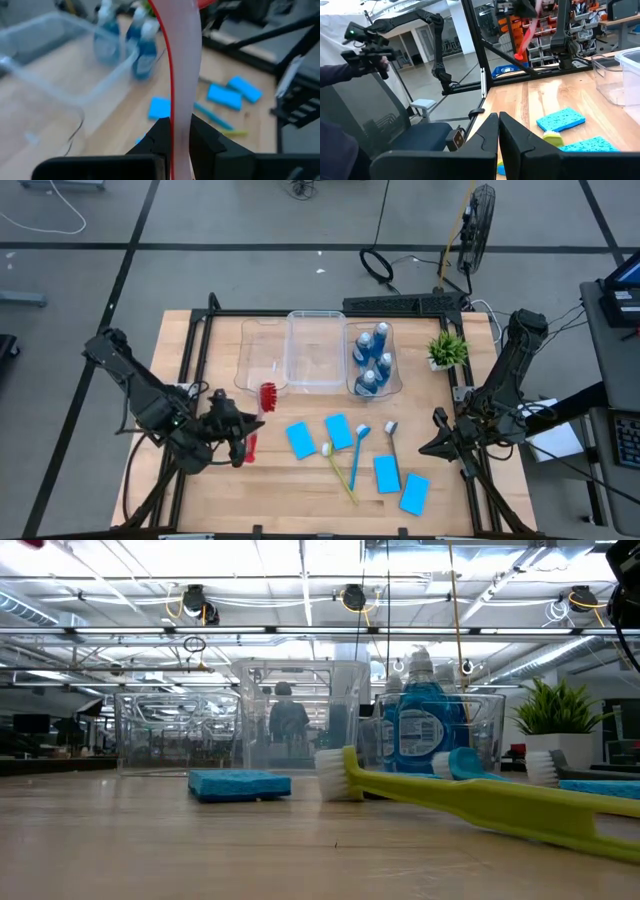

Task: Pick & Place Kitchen Sink Supplies
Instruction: Put the orange dishwashing brush into the white bin

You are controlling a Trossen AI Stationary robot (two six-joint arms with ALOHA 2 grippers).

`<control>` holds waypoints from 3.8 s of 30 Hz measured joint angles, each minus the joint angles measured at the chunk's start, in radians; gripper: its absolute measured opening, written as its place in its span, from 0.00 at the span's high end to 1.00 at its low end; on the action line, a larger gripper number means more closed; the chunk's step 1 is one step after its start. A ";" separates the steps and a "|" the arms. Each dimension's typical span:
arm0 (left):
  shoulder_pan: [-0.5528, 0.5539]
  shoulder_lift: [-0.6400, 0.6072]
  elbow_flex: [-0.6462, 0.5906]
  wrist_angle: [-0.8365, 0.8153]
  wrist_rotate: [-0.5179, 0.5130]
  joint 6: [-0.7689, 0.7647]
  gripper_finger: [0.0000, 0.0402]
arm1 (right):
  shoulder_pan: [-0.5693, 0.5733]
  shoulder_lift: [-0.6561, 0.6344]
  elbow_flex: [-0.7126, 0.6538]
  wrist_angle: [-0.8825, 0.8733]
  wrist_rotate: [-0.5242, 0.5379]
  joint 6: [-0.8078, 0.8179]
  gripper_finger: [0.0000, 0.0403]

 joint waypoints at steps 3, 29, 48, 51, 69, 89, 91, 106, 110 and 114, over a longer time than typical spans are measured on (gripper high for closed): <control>-0.003 -0.004 0.000 0.122 -0.025 0.125 0.90 | 0.000 0.000 0.000 0.000 0.000 0.000 1.00; 0.225 -0.003 0.001 0.918 -0.202 0.184 0.90 | 0.000 0.000 0.000 0.000 0.000 0.000 1.00; 0.703 0.012 0.002 0.451 0.614 -0.530 0.90 | 0.000 0.000 0.000 0.000 0.000 -0.015 1.00; 0.789 0.024 0.002 0.382 0.716 -0.544 0.90 | 0.000 0.000 0.000 0.000 0.000 -0.015 1.00; 1.089 0.218 0.002 0.382 1.137 -0.376 0.90 | 0.000 0.000 0.000 -0.001 0.055 0.007 1.00; 1.196 0.306 0.000 0.309 1.362 -0.476 0.89 | 0.000 0.000 0.000 -0.001 0.052 -0.015 1.00; 1.196 0.326 0.004 0.333 1.396 -0.484 0.88 | 0.000 0.000 0.000 -0.003 0.052 -0.015 1.00; 1.247 0.365 0.002 0.345 1.425 -0.535 0.85 | 0.000 0.000 0.000 -0.008 0.048 -0.015 1.00; 1.249 0.365 0.002 0.346 1.409 -0.542 0.86 | 0.000 0.000 0.000 -0.008 0.048 -0.015 1.00; 1.250 0.365 0.002 0.346 1.406 -0.542 0.86 | 0.000 0.000 0.000 -0.021 0.048 -0.015 1.00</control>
